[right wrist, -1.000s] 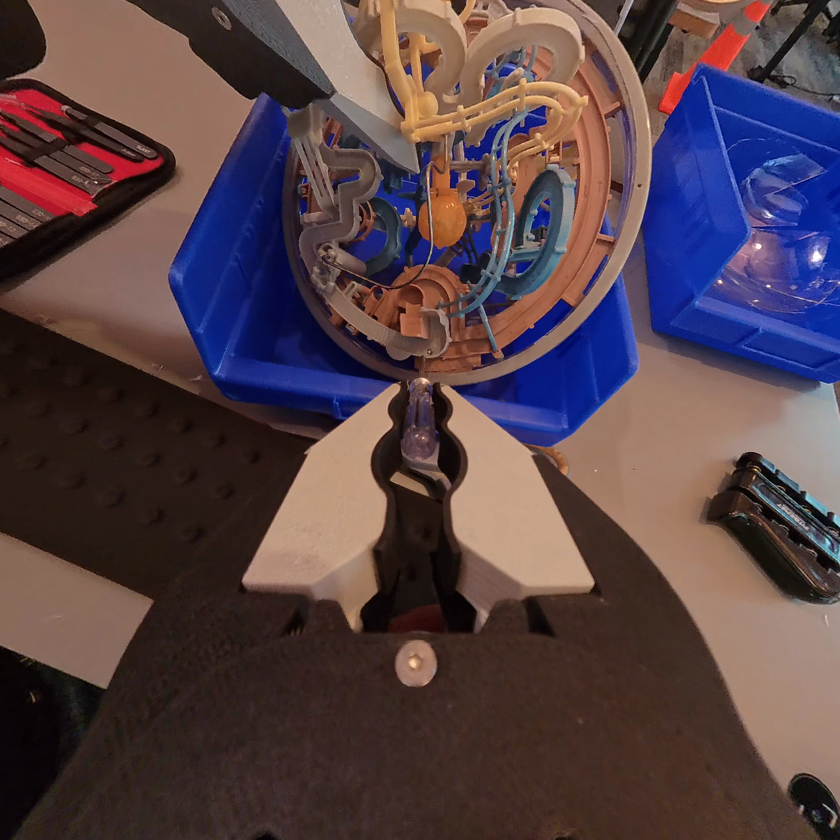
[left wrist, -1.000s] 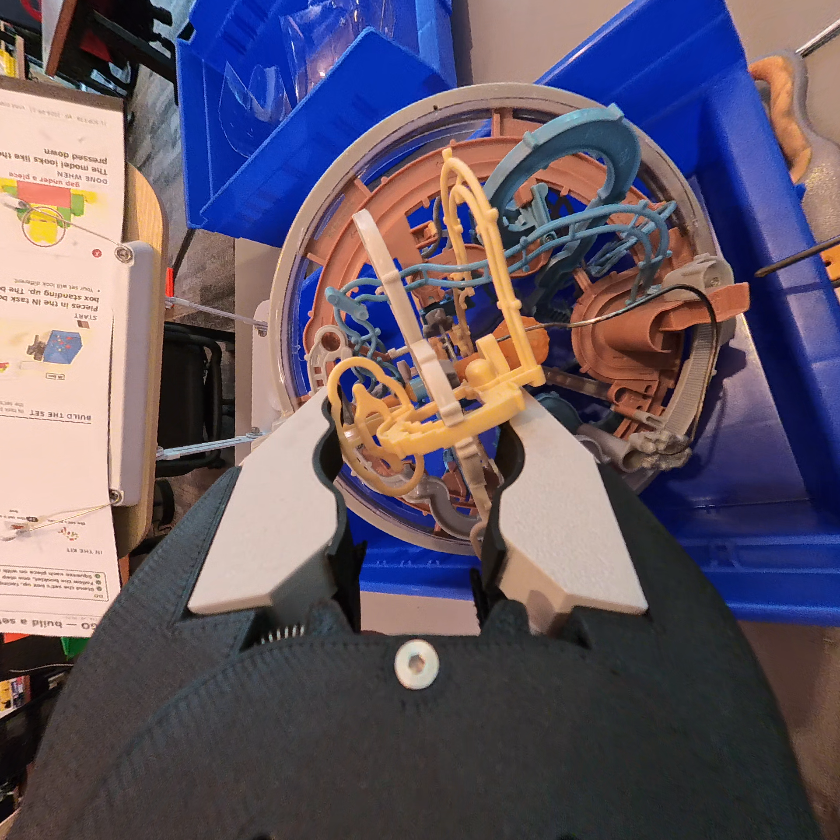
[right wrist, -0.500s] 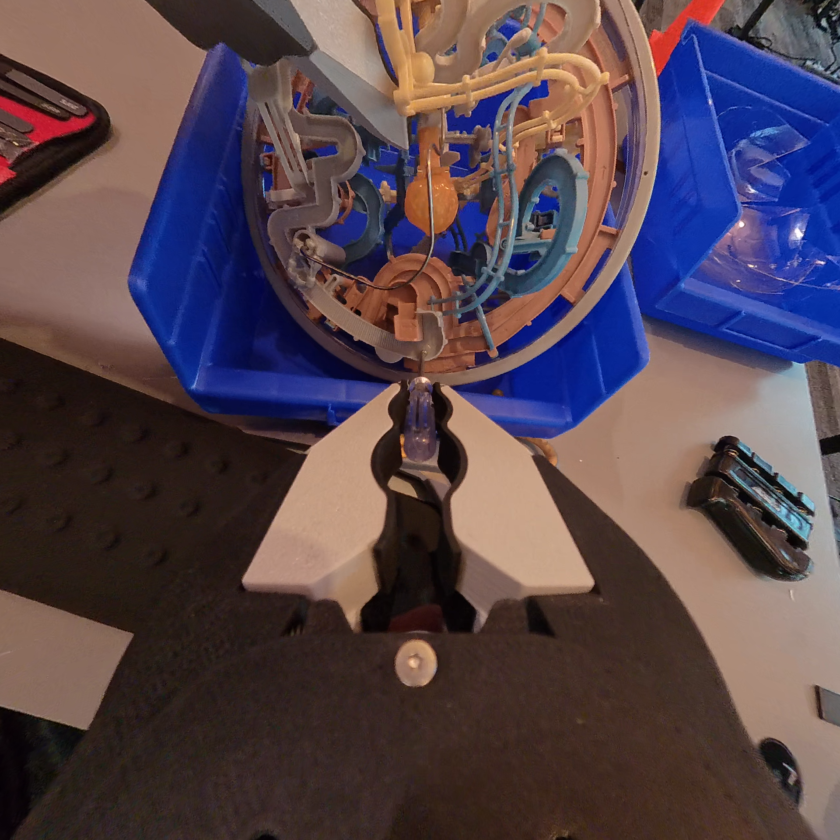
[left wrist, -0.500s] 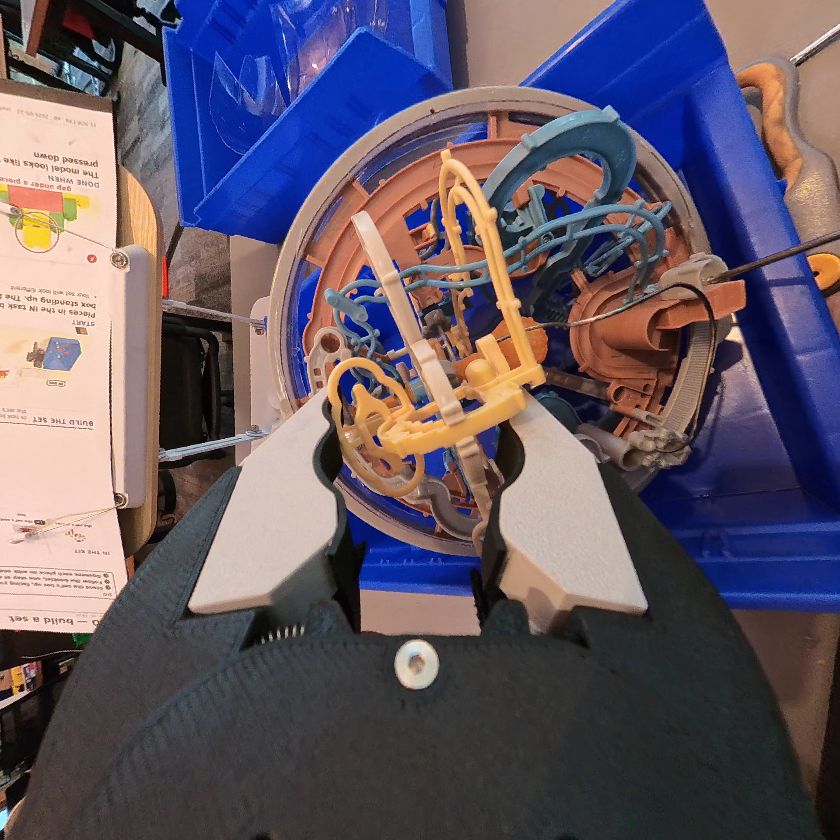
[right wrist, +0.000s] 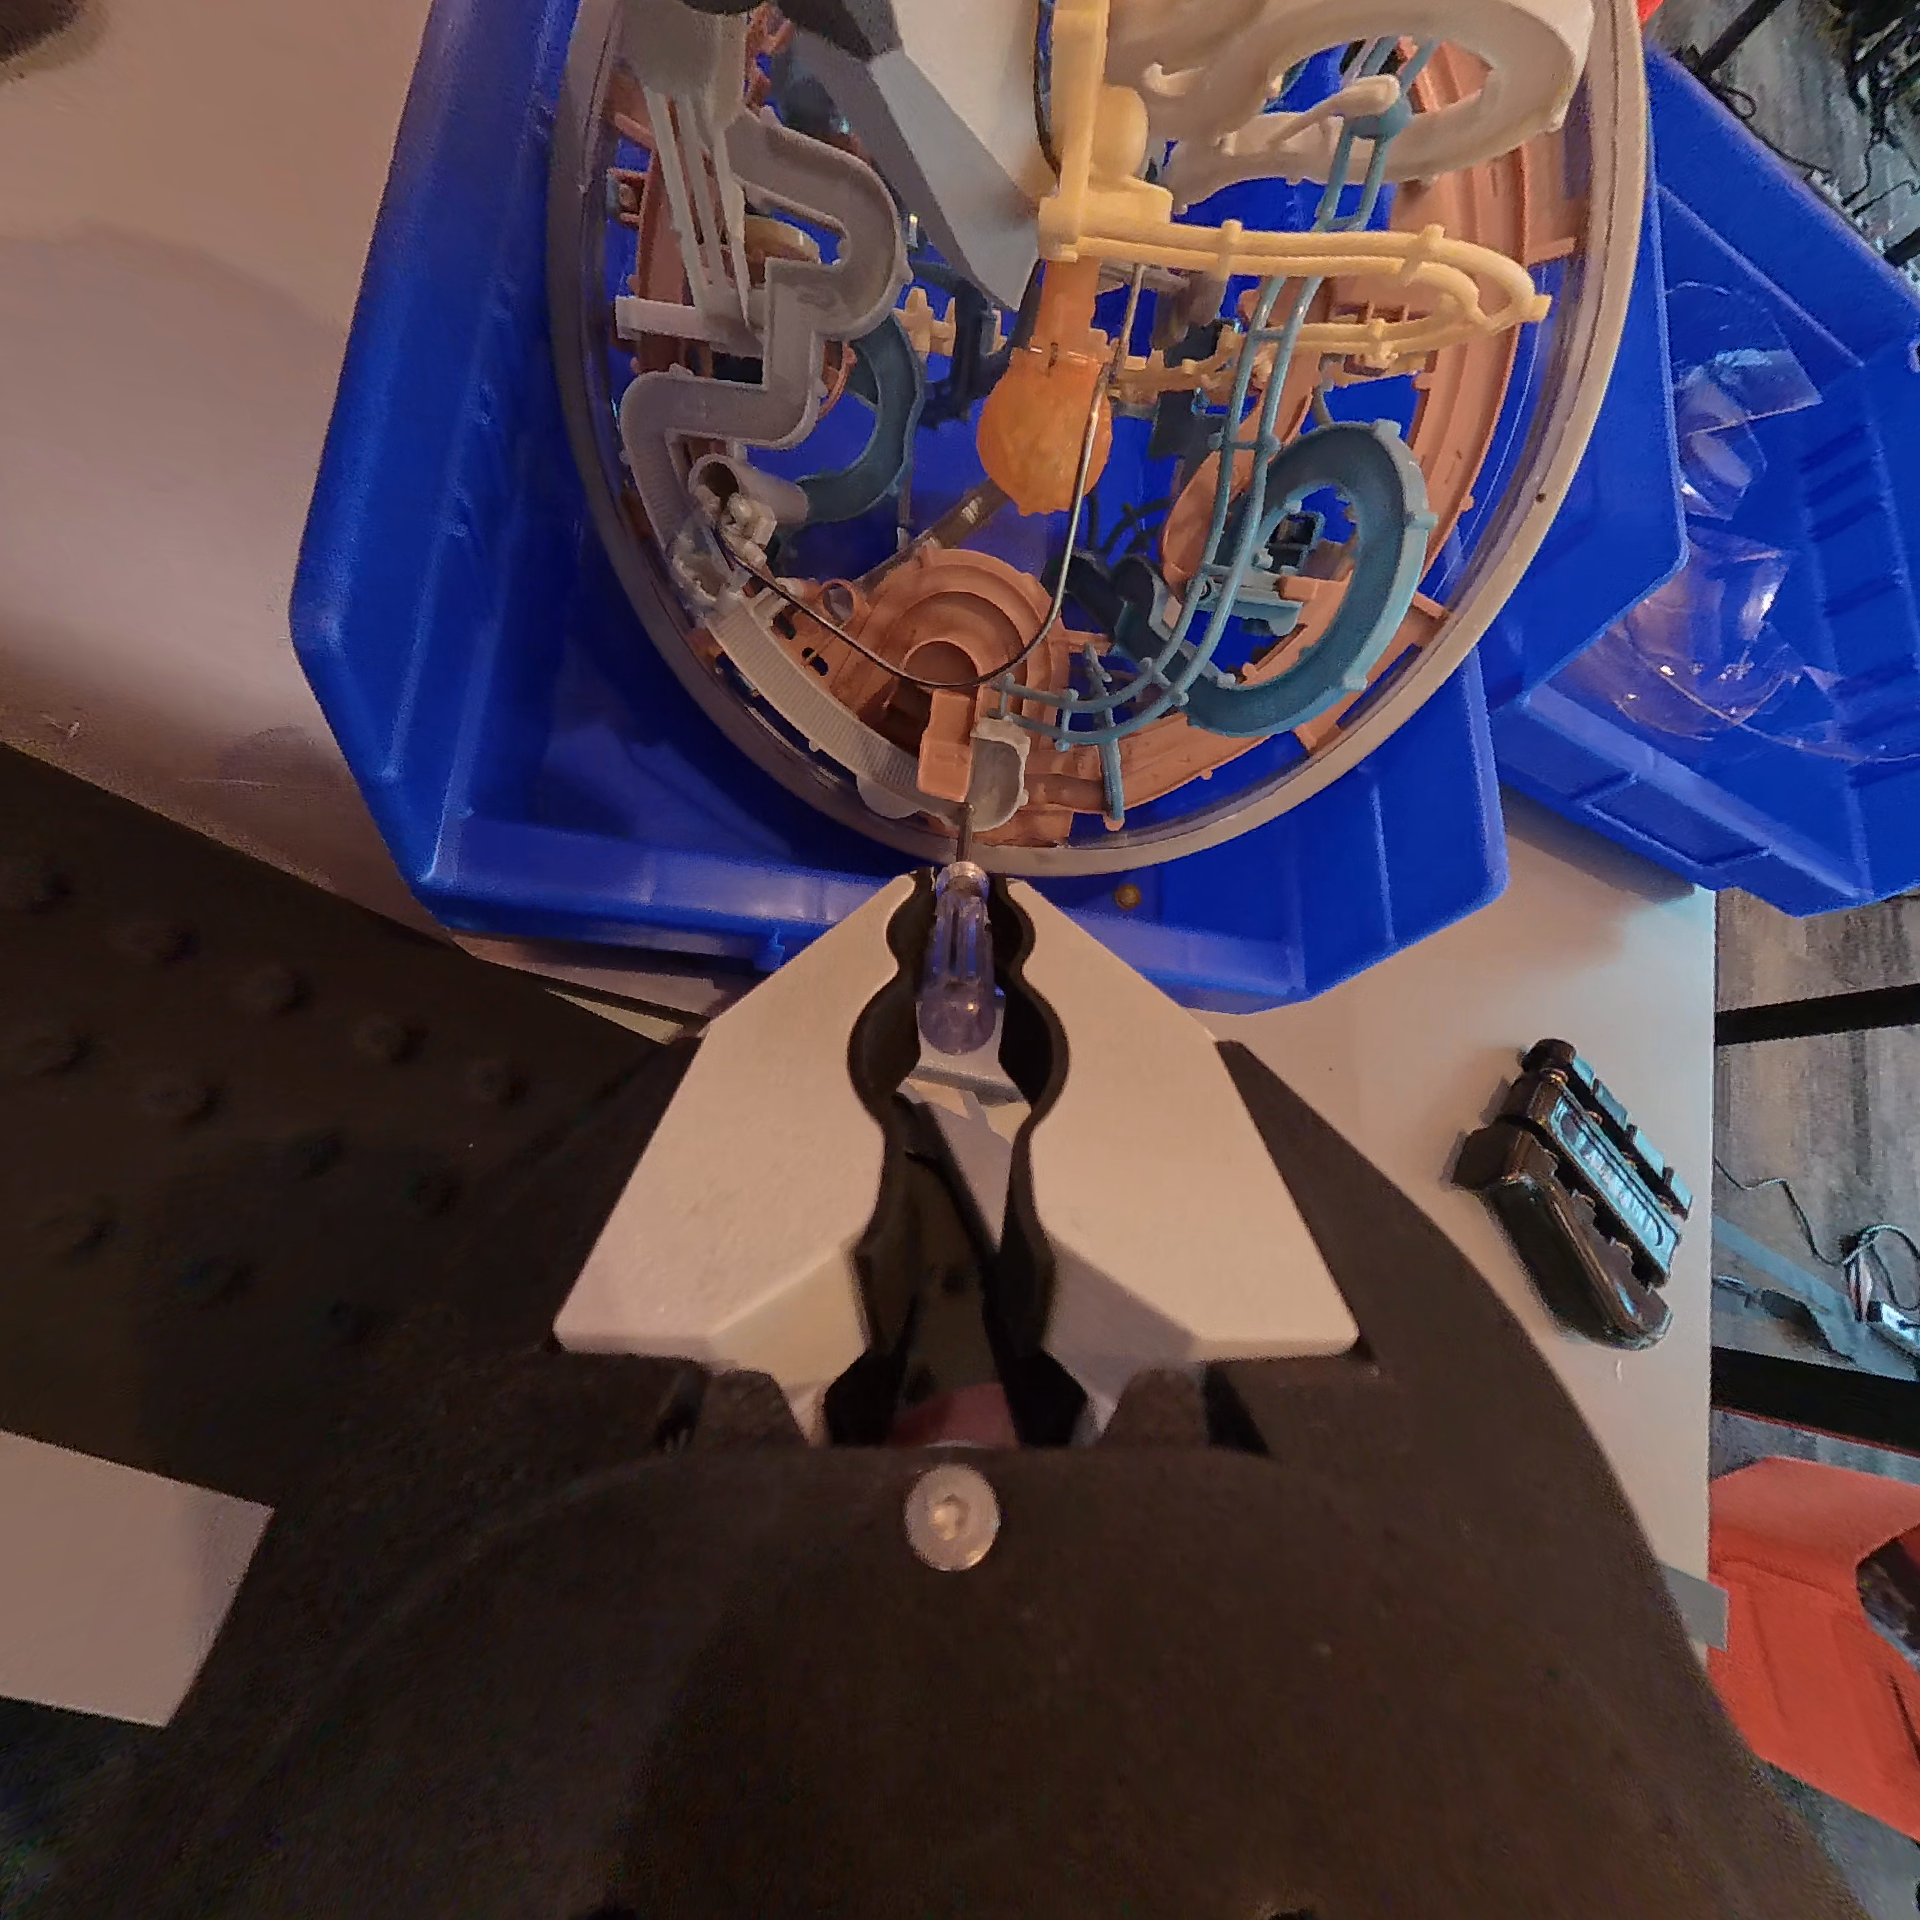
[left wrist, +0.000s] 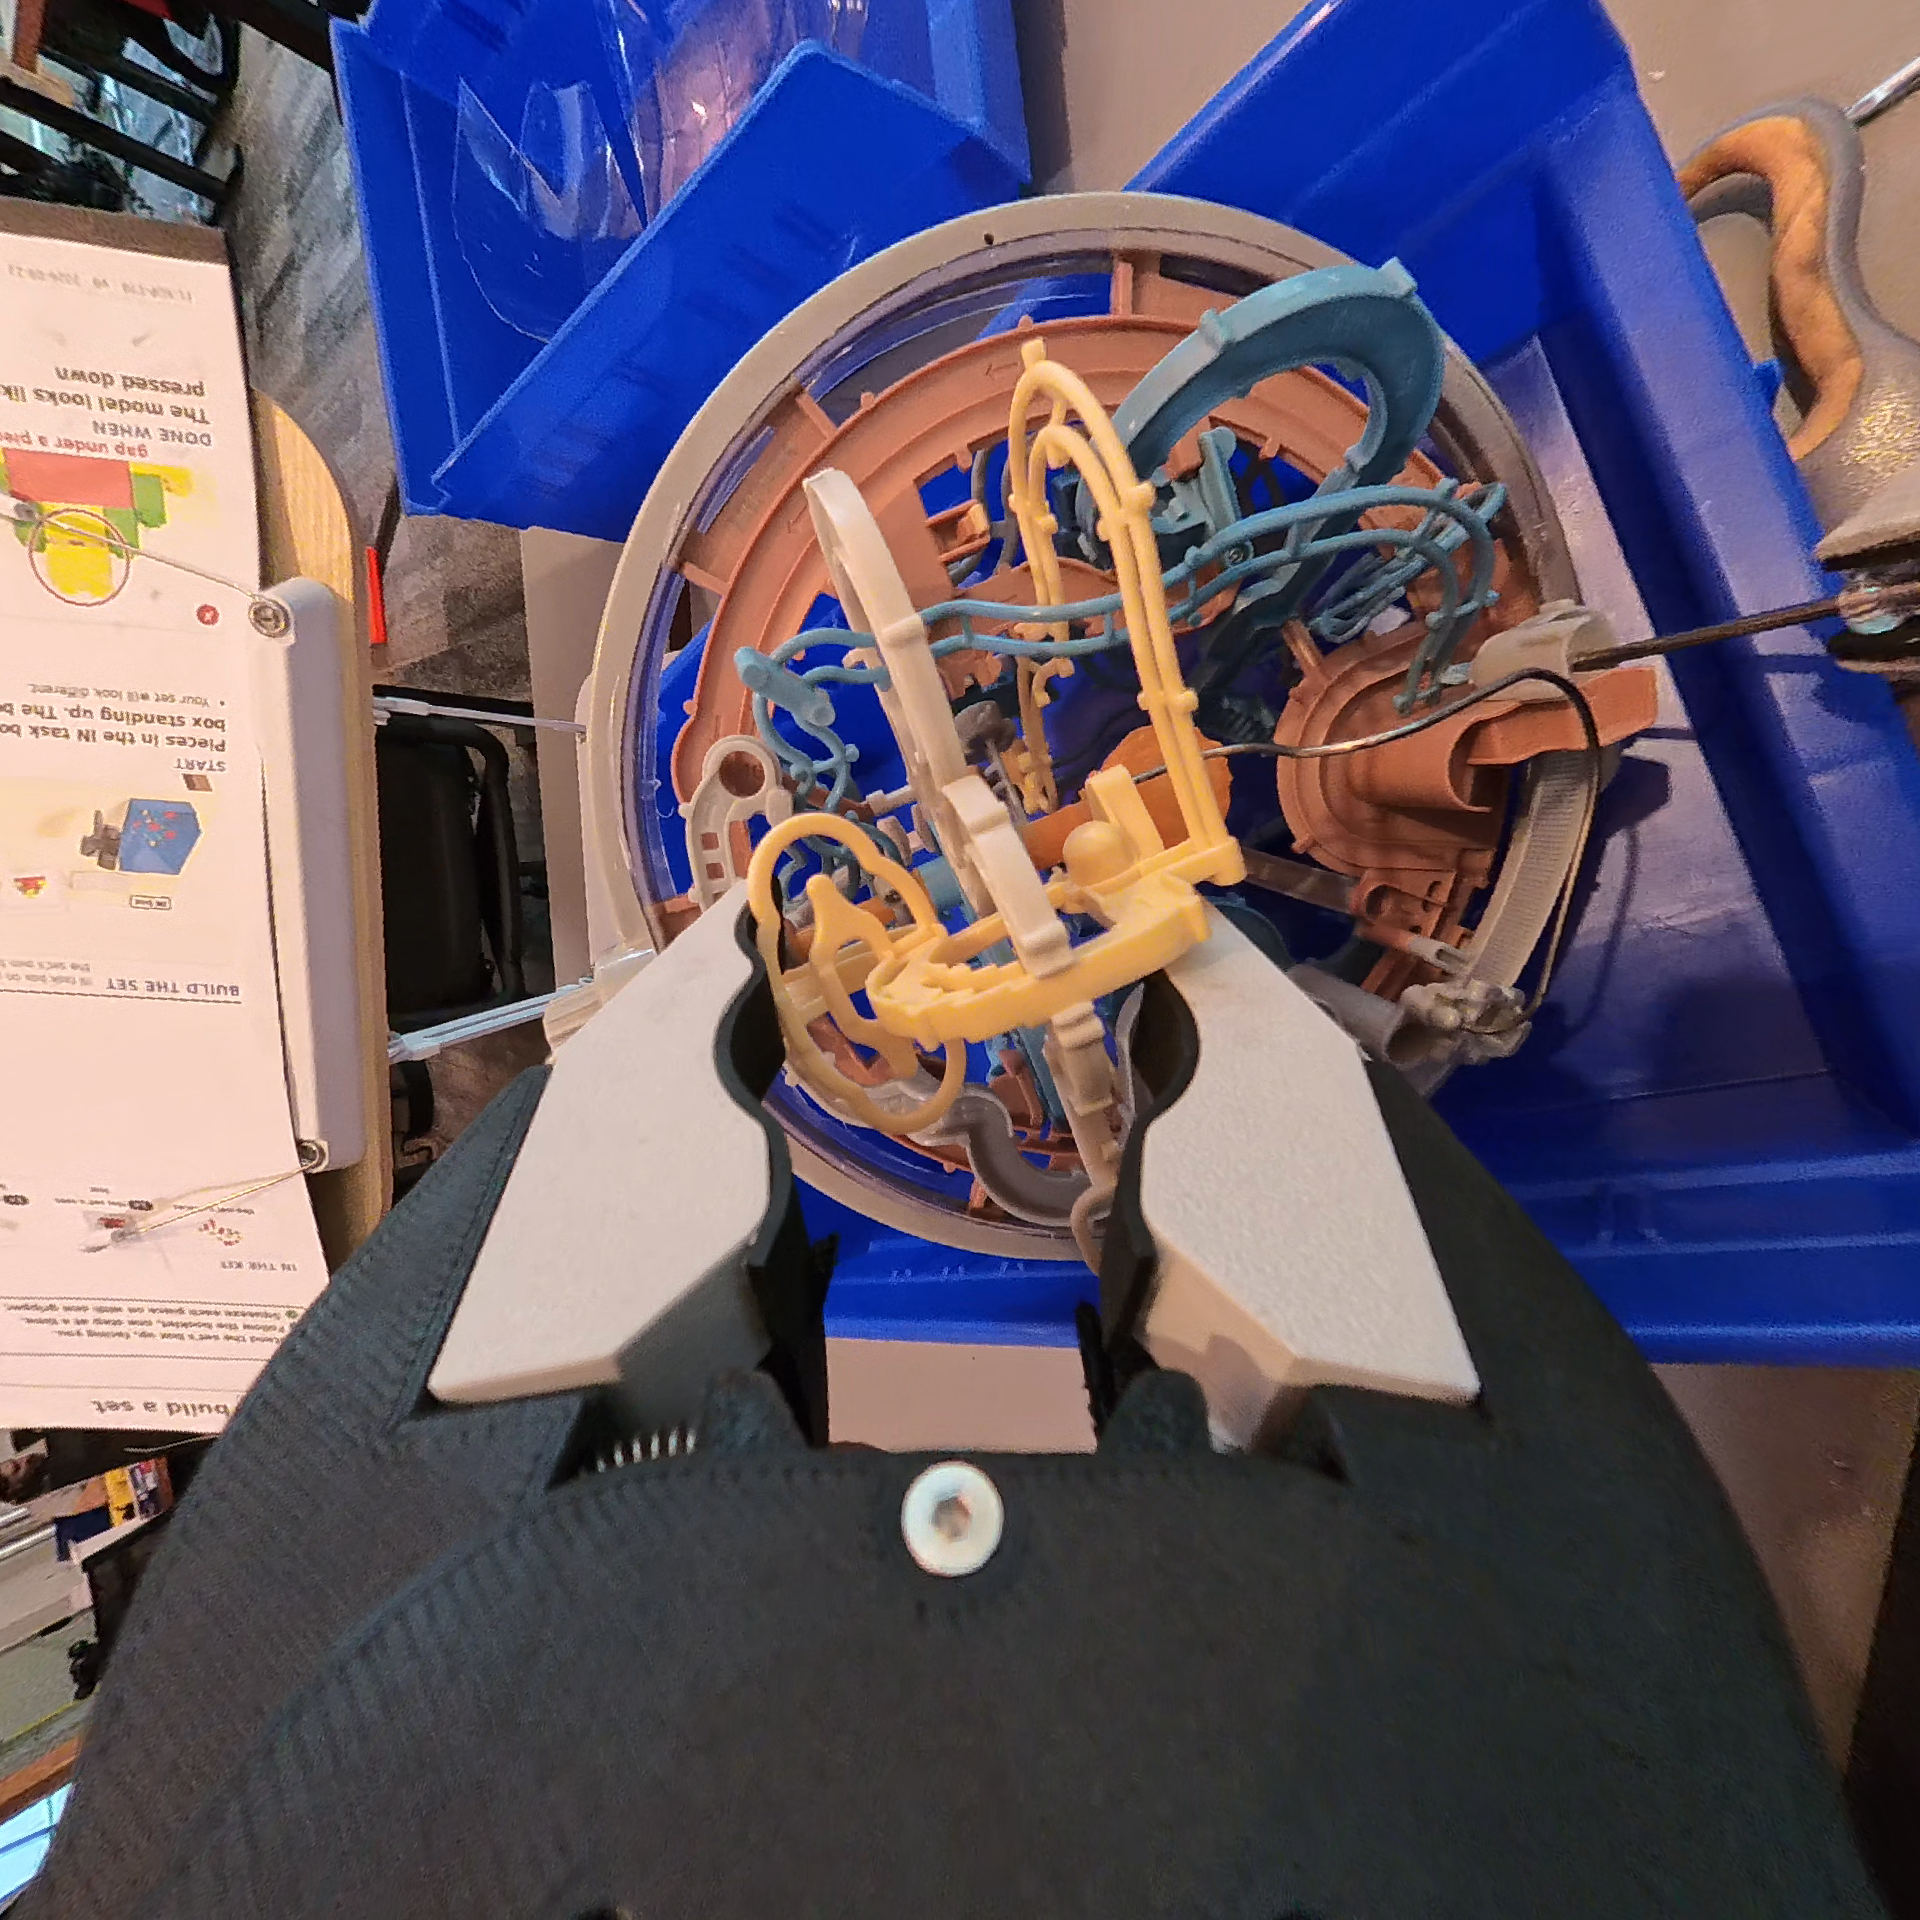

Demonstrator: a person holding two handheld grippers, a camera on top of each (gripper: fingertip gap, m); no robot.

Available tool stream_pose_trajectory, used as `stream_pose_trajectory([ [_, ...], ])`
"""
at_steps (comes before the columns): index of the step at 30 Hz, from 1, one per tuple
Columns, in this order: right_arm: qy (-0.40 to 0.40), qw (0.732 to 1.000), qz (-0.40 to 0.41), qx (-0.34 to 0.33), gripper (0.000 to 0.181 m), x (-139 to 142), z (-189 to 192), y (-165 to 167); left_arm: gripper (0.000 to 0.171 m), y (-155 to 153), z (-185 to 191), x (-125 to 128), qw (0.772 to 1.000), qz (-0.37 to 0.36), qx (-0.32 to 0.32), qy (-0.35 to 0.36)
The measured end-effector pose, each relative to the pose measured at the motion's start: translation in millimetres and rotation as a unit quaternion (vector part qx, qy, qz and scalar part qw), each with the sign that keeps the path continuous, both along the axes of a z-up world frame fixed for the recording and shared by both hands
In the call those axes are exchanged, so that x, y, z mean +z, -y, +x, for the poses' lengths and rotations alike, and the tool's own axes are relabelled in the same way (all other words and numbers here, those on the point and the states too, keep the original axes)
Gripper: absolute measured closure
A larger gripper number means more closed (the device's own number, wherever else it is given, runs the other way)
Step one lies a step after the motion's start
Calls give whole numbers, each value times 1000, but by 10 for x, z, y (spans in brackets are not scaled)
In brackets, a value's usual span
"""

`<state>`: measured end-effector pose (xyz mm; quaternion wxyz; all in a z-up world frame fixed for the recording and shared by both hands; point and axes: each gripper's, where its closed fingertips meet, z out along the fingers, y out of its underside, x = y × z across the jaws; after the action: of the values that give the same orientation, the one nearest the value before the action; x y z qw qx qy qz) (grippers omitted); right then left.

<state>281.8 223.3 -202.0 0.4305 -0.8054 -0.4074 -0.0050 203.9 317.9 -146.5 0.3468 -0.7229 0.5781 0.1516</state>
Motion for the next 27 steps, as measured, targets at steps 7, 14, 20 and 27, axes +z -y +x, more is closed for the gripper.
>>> stream_pose_trajectory([
  [7,38,998,12,45,173,-10,33,-69,106,-92,72,10,999,-27,-13,-14],
  [14,46,991,-25,122,174,-10,29,-127,105,-193,180,-3,992,-98,-47,-58],
  [20,52,981,-52,177,174,-17,27,-139,105,-246,296,-47,982,-146,-70,-102],
  [27,78,973,-50,214,174,-29,42,-151,105,-268,403,-81,967,-193,-94,-139],
])
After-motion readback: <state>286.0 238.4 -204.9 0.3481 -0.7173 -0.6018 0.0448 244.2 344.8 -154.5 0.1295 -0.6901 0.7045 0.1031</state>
